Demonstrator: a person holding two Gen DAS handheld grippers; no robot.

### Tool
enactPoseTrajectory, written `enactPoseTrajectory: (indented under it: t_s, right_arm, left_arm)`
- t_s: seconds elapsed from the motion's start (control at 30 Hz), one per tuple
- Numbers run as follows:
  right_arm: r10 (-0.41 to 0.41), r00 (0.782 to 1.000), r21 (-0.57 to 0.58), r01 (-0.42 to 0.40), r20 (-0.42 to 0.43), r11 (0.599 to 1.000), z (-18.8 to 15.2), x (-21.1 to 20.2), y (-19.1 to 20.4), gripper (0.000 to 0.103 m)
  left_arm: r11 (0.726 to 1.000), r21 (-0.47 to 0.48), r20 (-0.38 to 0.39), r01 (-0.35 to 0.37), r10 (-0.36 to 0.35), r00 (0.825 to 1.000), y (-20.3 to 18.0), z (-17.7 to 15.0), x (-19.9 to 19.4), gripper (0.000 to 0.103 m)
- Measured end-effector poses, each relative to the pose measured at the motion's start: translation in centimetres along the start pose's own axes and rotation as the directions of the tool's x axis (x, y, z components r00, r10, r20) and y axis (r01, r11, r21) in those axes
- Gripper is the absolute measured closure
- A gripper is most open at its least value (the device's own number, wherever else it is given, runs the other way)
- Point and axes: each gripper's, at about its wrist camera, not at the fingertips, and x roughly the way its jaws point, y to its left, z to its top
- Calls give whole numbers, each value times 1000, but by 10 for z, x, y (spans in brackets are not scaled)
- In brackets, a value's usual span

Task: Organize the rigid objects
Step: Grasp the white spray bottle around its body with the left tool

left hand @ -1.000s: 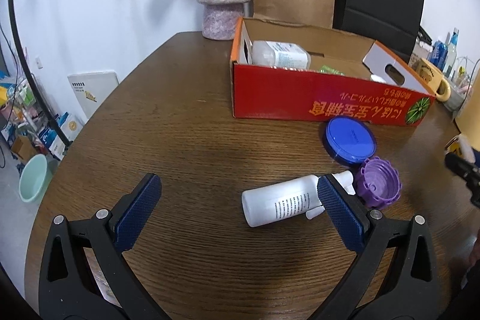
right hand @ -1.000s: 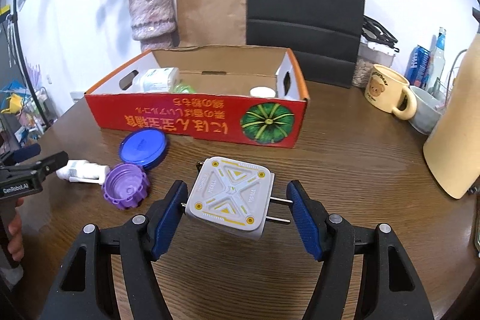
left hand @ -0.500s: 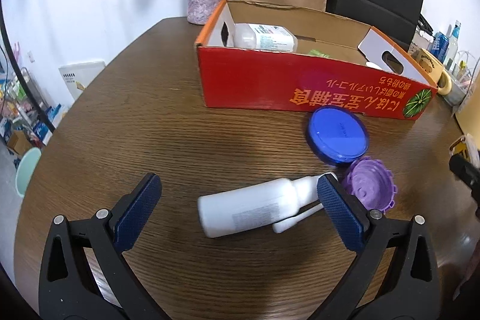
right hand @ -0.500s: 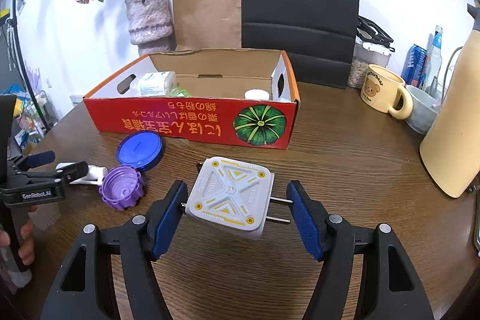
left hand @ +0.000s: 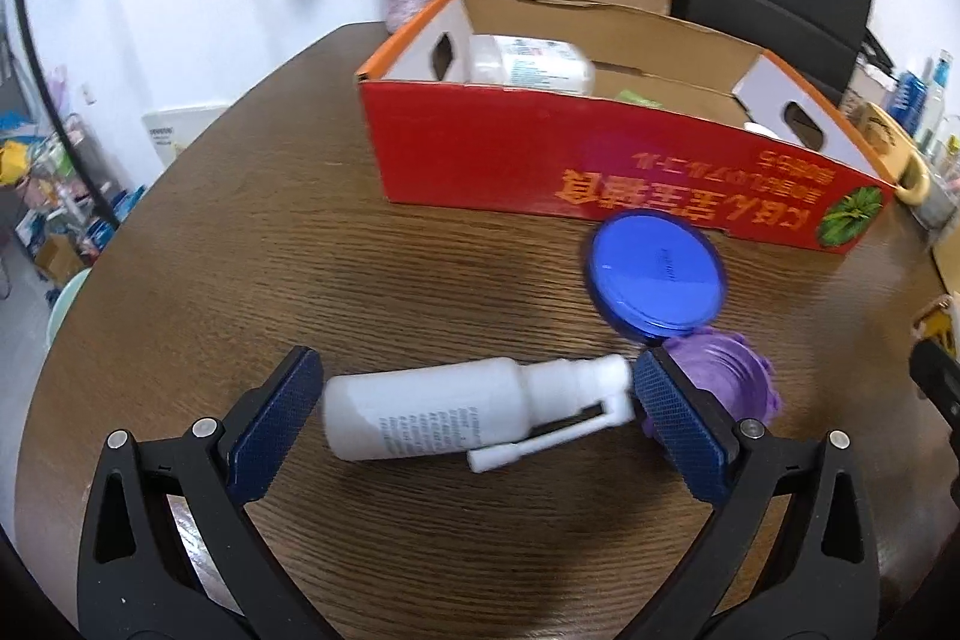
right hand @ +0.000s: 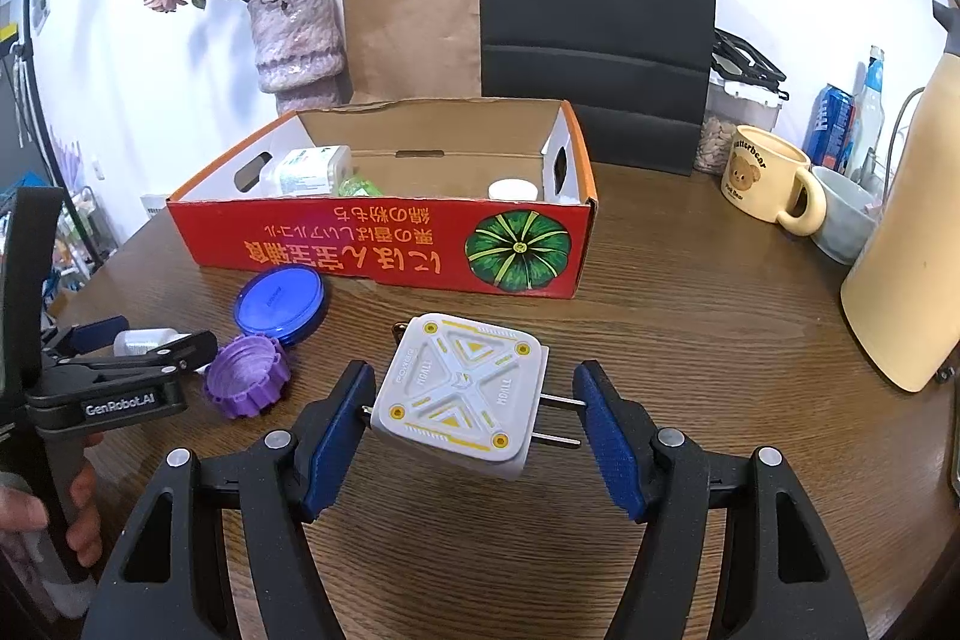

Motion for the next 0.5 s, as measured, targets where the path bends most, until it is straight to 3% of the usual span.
enactPoseTrajectory:
  t_s: [0.27,0.5]
  right_arm:
    - [1,1000,-1,-1,-2,1000,0,0,1,30]
    - [3,1000,-8,-3,-6,1000,-1,0,4,30]
  left_arm:
    - [999,-39,-68,-23,20,997,6,0,13,0]
    - [997,-68,-68,-27,23,997,9,0,11,3]
